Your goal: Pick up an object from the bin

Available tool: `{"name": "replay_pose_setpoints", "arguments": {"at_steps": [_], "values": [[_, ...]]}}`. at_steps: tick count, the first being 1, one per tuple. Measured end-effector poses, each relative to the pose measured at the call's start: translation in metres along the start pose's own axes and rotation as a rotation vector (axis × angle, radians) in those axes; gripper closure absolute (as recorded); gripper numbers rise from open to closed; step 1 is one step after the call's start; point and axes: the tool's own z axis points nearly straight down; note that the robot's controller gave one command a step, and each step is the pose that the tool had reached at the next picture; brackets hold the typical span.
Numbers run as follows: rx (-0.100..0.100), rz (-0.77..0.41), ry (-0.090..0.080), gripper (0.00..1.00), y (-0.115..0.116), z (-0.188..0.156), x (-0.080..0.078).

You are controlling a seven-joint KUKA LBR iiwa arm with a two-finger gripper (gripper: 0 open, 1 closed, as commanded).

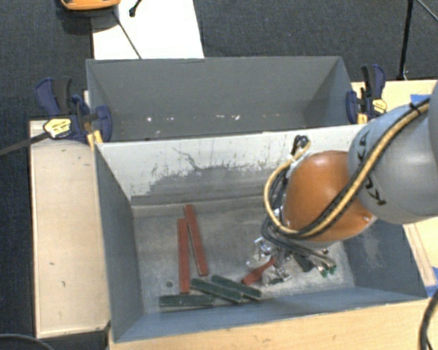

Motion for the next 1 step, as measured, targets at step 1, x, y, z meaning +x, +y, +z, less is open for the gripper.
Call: {"name": "replay_pose_setpoints", "arguments": {"at_steps": [1], "values": [[0.001, 0.075, 0.008, 1.00, -0.0073, -0.2089, -0.0021]]}}
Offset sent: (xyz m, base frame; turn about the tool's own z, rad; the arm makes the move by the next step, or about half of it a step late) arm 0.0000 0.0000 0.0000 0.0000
